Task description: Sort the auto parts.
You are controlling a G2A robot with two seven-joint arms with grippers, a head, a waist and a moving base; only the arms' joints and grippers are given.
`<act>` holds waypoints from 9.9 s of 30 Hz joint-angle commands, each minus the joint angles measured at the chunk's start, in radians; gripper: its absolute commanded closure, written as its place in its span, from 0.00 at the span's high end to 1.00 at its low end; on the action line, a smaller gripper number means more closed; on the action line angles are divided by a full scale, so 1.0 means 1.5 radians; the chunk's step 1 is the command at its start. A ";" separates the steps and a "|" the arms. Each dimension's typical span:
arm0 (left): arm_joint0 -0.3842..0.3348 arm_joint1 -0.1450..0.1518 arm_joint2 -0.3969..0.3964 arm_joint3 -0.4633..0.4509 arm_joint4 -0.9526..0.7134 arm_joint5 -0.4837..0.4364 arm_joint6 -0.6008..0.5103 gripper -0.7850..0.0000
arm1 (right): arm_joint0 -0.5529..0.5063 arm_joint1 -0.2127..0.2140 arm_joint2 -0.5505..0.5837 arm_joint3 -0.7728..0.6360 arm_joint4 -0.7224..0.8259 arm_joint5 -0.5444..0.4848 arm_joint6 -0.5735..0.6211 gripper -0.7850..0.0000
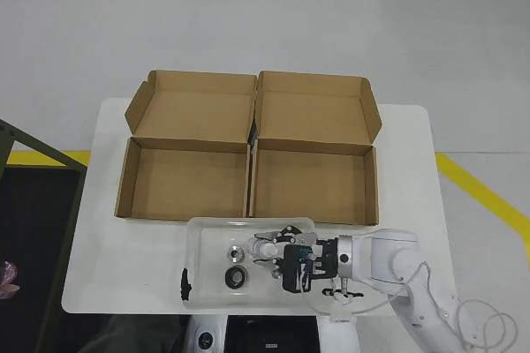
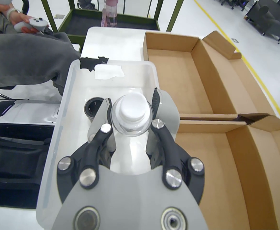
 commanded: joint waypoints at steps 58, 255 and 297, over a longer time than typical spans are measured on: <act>0.000 0.000 0.000 0.000 0.000 0.000 0.000 1.00 | 0.314 -0.040 -0.111 0.404 0.100 0.187 0.021 0.00; 0.000 0.000 0.000 0.000 0.000 0.000 0.000 1.00 | 0.300 0.045 -0.091 0.230 0.130 0.105 0.282 0.00; 0.000 0.000 0.000 0.000 0.000 0.000 0.000 1.00 | 0.314 0.037 -0.101 0.232 0.121 0.145 0.313 0.47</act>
